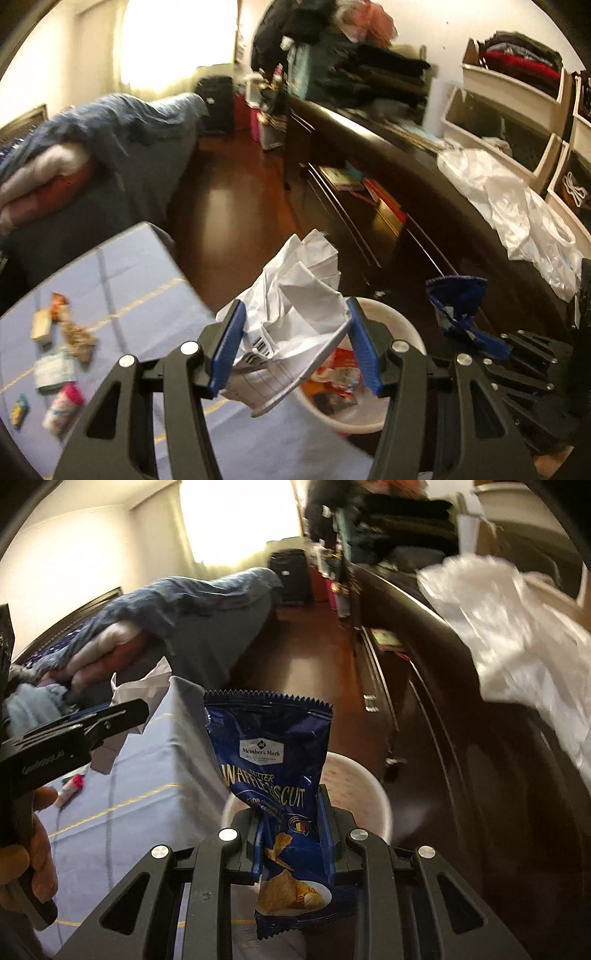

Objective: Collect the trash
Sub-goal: 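Carry paper and biscuit bag to the bin and open both tools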

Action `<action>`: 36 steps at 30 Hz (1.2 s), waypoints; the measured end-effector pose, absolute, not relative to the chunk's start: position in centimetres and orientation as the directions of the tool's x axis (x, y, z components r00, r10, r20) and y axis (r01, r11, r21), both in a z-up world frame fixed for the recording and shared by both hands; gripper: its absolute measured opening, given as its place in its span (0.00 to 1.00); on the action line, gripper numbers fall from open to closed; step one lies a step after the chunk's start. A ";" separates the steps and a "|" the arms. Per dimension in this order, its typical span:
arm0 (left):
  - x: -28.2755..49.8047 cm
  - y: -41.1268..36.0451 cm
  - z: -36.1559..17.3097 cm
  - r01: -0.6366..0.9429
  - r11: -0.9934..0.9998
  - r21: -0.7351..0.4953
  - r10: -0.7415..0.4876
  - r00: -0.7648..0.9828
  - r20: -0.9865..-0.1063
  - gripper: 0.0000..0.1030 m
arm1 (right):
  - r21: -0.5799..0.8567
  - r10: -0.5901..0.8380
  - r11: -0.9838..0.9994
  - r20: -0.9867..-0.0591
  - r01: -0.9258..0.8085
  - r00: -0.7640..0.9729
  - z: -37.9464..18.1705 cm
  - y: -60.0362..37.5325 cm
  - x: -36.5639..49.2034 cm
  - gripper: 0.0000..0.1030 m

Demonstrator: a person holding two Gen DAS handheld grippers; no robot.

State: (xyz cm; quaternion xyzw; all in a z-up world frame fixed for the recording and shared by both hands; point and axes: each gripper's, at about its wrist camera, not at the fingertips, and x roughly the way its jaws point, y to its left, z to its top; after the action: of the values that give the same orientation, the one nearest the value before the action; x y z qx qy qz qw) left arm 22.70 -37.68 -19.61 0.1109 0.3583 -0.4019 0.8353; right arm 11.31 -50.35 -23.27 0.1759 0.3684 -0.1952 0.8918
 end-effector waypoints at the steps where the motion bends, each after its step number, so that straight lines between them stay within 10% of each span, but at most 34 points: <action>1: 22.7 -38.4 -20.1 0.759 0.641 -0.116 -0.597 0.398 -0.696 0.54 | 0.173 -0.218 0.857 -0.733 0.486 0.644 -23.8 -50.9 11.4 0.24; 22: 23.5 -42.9 -24.0 0.787 0.585 -0.197 -0.623 0.280 -0.730 0.71 | 0.189 -0.186 0.840 -0.780 0.508 0.597 -27.9 -52.5 12.8 0.37; 36: 26.5 -31.7 -20.7 0.592 0.799 -0.104 -0.483 0.530 -0.697 0.89 | 0.202 -0.093 0.917 -0.730 0.344 0.677 -23.6 -45.4 15.1 0.62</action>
State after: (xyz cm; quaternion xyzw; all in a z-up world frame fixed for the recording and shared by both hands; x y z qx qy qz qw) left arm 26.47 -31.71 -20.71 0.0726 0.3742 -0.3085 0.8715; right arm 15.12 -45.44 -23.62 0.1638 0.3833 -0.1211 0.9009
